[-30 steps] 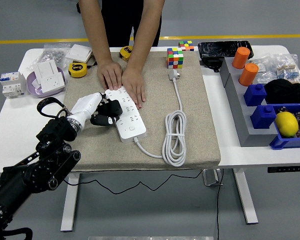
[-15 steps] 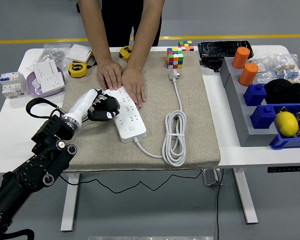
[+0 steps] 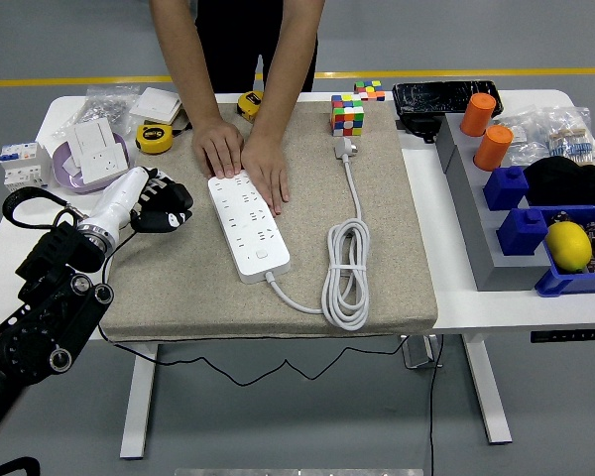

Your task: Pick up the plug,place it near the board,insert it into the board,press the button

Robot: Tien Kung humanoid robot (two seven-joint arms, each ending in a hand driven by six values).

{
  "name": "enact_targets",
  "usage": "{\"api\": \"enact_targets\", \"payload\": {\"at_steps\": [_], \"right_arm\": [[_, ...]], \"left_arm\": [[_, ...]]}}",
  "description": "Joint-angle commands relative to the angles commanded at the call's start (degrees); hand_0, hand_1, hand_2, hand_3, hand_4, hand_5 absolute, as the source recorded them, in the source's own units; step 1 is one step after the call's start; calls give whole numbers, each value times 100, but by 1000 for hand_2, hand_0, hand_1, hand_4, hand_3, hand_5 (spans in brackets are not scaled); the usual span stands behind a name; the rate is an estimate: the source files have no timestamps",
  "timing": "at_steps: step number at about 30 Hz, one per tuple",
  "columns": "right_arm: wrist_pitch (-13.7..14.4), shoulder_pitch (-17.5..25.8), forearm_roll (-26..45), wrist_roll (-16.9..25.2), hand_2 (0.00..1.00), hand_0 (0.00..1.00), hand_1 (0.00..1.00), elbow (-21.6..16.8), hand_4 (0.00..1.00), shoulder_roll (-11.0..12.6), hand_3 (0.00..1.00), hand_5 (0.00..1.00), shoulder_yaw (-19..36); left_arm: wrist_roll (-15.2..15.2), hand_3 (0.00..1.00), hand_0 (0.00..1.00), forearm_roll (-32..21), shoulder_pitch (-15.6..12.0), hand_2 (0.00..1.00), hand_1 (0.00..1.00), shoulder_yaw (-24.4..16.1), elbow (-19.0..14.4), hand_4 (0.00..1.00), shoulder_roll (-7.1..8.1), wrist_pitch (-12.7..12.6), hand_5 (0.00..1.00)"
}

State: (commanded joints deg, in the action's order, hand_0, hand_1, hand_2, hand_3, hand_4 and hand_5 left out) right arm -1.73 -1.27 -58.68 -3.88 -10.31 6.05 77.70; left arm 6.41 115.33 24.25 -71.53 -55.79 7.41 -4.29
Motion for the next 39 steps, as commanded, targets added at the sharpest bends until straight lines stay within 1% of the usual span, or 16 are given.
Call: {"api": "enact_targets", "payload": {"at_steps": [4,9,10,15,16,21,22,27,28,31,32,33,34,35,37,39], "right_arm": [[0,3,-3,-4,717,801,723,0,941,-2,625,673,3],[1,10,-19,-11,717,801,723,0,941,6,625,673,8],[0,11,-25,-12,717,801,723,0,941,6,624,672,13],[-9,15,-33,-5,717,801,723,0,941,10,624,672,20],[-12,14,-29,1,717,801,723,0,941,12,625,671,16],[-21,18,-36,9,717,801,723,0,941,13,625,671,18],[-23,19,-36,12,717,801,724,0,944,12,625,668,19],[-30,30,-37,19,717,801,724,0,944,8,625,668,20],[-31,31,-39,18,717,801,723,0,946,7,626,668,22],[-29,31,-51,17,717,801,723,0,946,6,626,668,34],[-29,31,-47,18,717,801,723,0,946,7,626,668,31],[-25,30,-49,15,717,801,723,0,946,6,626,668,33],[-21,29,-54,12,717,801,723,0,947,5,625,670,38],[-20,27,-53,12,717,801,723,0,947,4,625,670,38],[-19,24,-46,15,717,801,723,0,947,-3,625,670,42],[-18,26,-48,15,717,801,723,0,947,-7,625,670,51]], "left_arm": [[15,448,470,245,-11,518,530,78,168,547,-5,58,104],[27,448,470,322,-14,518,530,156,163,547,-7,105,104],[26,537,494,320,-10,549,569,166,159,621,-8,111,115],[10,537,494,259,-3,549,569,252,164,621,-4,134,115],[5,668,705,233,-10,730,826,272,165,901,-2,131,180],[-7,668,705,129,-38,730,826,281,170,901,-1,197,180],[-10,911,996,115,-45,974,998,277,160,998,3,208,392],[-47,911,996,112,-68,974,998,248,96,998,10,147,392],[-56,998,998,110,-71,998,998,241,86,998,10,130,622],[-202,998,998,-49,-123,998,998,153,-20,998,-1,-85,622],[-280,998,998,-148,-146,998,998,118,-64,998,-11,-203,622],[-453,998,998,-353,-202,998,998,15,-171,998,-45,-418,622],[-580,988,998,-536,-241,998,998,-62,-249,998,-72,-613,895],[-696,988,998,-689,-286,998,998,-153,-341,998,-107,-776,895],[-1049,988,998,-1202,-484,998,998,-494,-700,998,-258,-1294,895],[-1350,988,998,-1686,-659,998,998,-793,-1026,998,-382,-1655,895]]}}
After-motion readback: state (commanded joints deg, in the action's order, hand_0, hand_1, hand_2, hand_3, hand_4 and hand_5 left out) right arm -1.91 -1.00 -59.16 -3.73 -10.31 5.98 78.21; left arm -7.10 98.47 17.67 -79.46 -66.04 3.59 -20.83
